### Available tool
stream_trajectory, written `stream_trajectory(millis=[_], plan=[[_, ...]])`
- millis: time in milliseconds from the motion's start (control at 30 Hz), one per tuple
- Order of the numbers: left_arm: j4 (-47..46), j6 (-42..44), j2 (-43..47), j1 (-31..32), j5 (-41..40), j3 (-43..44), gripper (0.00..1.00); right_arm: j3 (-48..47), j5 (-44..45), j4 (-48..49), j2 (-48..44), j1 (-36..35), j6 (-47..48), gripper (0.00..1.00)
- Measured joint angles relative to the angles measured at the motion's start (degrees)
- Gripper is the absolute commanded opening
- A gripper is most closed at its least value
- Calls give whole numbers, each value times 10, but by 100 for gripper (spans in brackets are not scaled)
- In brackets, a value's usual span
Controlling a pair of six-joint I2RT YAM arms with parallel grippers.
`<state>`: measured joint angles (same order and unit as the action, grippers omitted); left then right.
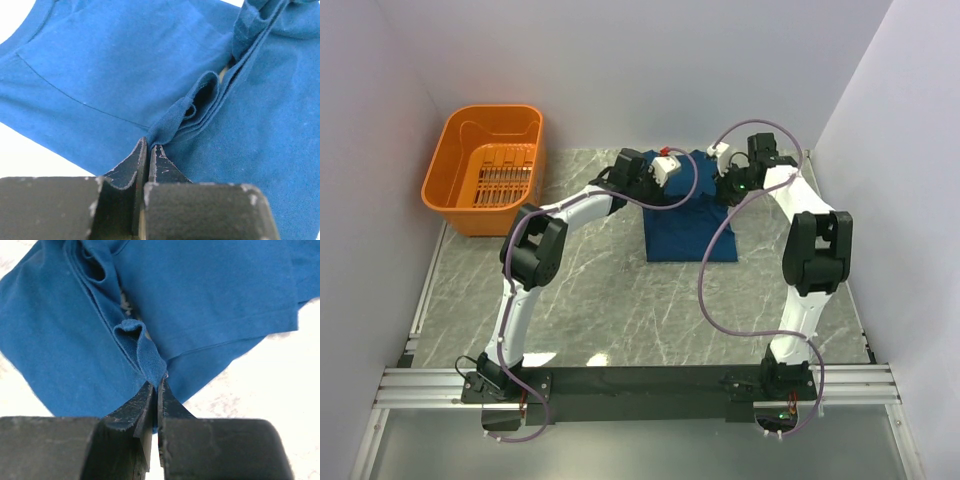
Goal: Fold and stack the t-shirts
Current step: Fold the tshirt
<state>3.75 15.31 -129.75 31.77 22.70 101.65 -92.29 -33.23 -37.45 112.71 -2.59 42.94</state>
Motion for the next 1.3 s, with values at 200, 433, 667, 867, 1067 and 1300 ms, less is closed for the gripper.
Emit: stream_trajectory(millis=[200,433,667,867,1067,1300], plan=[[-5,-6,-8,-4,-11,6,1,-18,9,8,30,0,-19,5],[-5,-35,-29,-5,-34,31,49,-19,60,45,39,-1,-95,53],[-22,-76,-14,-5,-115,38,83,-22,155,115,31,-2,-208,64],[-4,-91,112,-9,-143,-23,81,-6,49,44,-32,6,-105,64],[-21,-122,302,-12,-80,-207,76,134,-64,-81,-163,9,153,68],[-35,-245,310,12,-35,-346,68,275,-56,-83,-228,9,250,65]])
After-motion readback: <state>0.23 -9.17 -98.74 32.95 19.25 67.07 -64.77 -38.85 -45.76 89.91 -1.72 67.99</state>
